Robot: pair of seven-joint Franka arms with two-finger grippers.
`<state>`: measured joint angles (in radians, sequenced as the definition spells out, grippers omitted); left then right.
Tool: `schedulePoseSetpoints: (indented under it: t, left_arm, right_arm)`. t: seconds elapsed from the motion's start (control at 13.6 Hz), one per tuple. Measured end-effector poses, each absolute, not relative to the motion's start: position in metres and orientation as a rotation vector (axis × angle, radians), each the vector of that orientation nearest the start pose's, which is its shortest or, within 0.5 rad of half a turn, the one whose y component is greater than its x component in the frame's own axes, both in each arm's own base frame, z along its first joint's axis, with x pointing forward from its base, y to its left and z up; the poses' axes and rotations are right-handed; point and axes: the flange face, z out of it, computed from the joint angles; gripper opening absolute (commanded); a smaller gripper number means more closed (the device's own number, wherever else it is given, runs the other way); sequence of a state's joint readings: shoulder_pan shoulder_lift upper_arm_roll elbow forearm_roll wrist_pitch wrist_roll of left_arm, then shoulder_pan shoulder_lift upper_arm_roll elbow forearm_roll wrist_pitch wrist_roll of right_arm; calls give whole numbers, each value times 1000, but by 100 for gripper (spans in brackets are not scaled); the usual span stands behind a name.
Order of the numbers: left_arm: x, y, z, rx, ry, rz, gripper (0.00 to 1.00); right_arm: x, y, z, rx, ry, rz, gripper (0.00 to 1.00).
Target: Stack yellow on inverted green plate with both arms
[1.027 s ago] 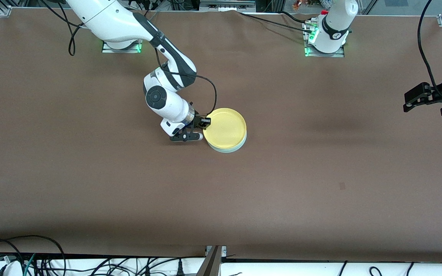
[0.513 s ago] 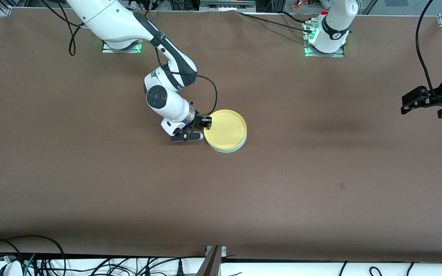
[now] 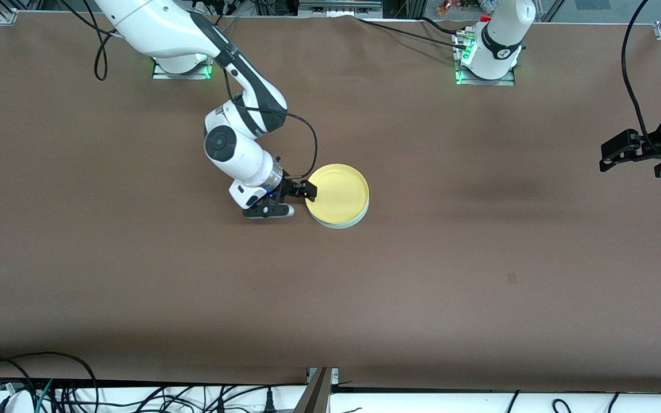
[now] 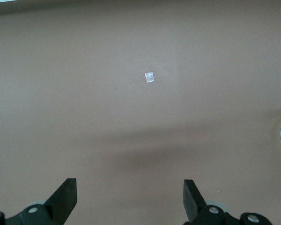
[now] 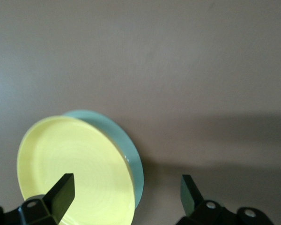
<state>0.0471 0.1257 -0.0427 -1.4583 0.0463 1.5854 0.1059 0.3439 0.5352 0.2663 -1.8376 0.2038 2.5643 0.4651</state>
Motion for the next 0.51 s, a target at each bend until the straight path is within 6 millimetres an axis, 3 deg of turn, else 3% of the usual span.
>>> schedulePoseSetpoints:
  t: [0.22, 0.51]
  left_arm:
    - [595, 9, 607, -3097, 159, 1, 100]
    - [595, 8, 607, -3096, 162, 0, 100]
  right_arm:
    - [577, 309, 329, -2888, 145, -27, 100]
    - [599, 199, 430, -2987, 48, 185, 100]
